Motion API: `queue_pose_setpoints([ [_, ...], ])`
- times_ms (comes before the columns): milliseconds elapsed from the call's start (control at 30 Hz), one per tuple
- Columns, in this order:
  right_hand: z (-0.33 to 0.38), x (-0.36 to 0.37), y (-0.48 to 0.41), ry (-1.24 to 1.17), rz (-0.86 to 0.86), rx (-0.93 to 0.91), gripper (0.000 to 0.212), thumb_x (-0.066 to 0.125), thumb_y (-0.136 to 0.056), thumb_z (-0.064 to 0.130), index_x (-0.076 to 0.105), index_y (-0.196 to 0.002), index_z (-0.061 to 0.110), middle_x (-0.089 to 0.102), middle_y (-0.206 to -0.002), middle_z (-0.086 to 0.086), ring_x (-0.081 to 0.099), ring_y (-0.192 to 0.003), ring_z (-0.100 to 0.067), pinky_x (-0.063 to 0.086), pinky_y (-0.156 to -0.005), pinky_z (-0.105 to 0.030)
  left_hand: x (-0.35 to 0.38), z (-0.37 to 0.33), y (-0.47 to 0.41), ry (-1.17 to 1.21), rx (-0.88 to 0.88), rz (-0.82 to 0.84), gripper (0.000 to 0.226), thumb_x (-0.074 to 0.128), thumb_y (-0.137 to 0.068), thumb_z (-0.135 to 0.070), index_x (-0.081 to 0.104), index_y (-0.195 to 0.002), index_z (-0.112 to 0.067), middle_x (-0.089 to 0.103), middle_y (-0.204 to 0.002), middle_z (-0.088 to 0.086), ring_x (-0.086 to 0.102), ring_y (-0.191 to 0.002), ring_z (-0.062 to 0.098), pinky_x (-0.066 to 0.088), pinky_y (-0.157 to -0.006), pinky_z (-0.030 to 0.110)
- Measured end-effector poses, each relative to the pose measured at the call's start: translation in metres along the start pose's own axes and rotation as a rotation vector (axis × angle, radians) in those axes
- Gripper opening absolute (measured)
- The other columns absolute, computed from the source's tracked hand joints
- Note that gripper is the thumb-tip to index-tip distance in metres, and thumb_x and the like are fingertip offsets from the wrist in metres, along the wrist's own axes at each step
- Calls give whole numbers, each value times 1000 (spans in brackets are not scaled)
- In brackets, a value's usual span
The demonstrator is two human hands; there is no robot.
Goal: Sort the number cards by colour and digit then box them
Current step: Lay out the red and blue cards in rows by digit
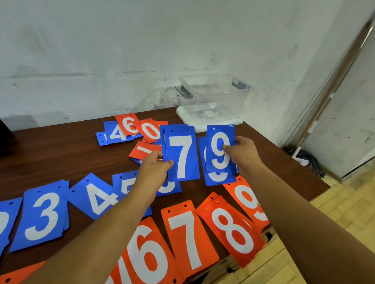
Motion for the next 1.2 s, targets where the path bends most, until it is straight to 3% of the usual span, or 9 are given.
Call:
queue_pose_setpoints([
  [100, 5, -24, -13, 73, -98, -75, 16, 59, -86, 2, 64, -101, 7, 70, -92, -3, 68, -79, -15, 54, -57, -26, 8, 4, -4, -39, -33, -18, 10, 61, -96, -20, 54, -103, -23, 53, -92, -13, 54, -81, 5, 55, -69, 35],
  [233, 5, -69, -40, 340, -162, -112, 14, 53, -81, -3, 63, -89, 1, 67, -79, -7, 66, -81, -29, 51, -58, -27, 26, 9, -7, -10, -32, 22, 9, 62, -96, -20, 56, -100, -26, 56, -95, -13, 58, -88, 8, 55, -71, 35],
  [333, -10, -102, -63, 506, -228, -59, 20, 50, -82, -5, 60, -97, -13, 66, -92, -28, 64, -88, -42, 56, -73, -49, 41, 9, -13, -21, -27, 37, 14, 63, -95, -21, 60, -108, -23, 62, -102, -9, 62, -92, 11, 58, -75, 38],
  [500, -34, -111, -78, 703, -290, -27, 14, 51, -86, -4, 54, -101, -3, 62, -106, -27, 60, -90, -38, 41, -62, -35, 61, 4, -26, 11, -20, 49, 13, 64, -94, -18, 59, -92, -30, 63, -97, -10, 63, -90, 10, 58, -75, 41],
  [633, -51, -112, -81, 769, -364, -21, 25, 51, -89, 0, 53, -113, -5, 60, -116, -23, 58, -107, -37, 48, -87, -41, 72, 3, -26, 23, -51, 77, 29, 64, -94, -18, 59, -122, -18, 64, -118, 1, 65, -108, 21, 59, -85, 49],
  [800, -45, -106, -74, 1013, -455, -86, 38, 54, -90, 13, 48, -127, 3, 47, -130, -20, 43, -120, -35, 37, -103, -39, 75, 5, -24, -6, -37, 93, 27, 64, -94, -20, 59, -121, -19, 64, -119, 1, 64, -110, 21, 59, -85, 48],
  [933, -37, -54, -63, 963, -185, -361, 44, 55, -94, 41, 58, -127, 13, 52, -130, -8, 48, -121, -26, 41, -99, -36, 68, 5, -24, -40, -23, 70, 12, 64, -94, -20, 59, -105, -24, 65, -110, -1, 66, -101, 18, 59, -82, 48],
  [1033, -48, -29, -54, 1004, 107, -338, 47, 61, -91, 45, 61, -125, 13, 54, -132, -6, 50, -122, -23, 44, -99, -35, 64, 4, -22, -43, -11, 62, 11, 64, -94, -20, 58, -103, -25, 66, -103, -5, 66, -95, 14, 60, -74, 41],
  [1200, -32, -33, -29, 759, 11, -337, 38, 56, -95, 39, 63, -122, 12, 62, -127, -2, 56, -117, -19, 46, -93, -29, 59, 5, -11, -25, -32, 66, 19, 64, -95, -19, 60, -113, -20, 67, -107, -4, 67, -98, 15, 60, -74, 39],
])
Point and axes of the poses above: each hand's wrist, its own y-axis away from the middle knuckle, its own x-axis out of the palm, z = x × y, the point moved 6 cm from there along -y, towards the middle knuckle
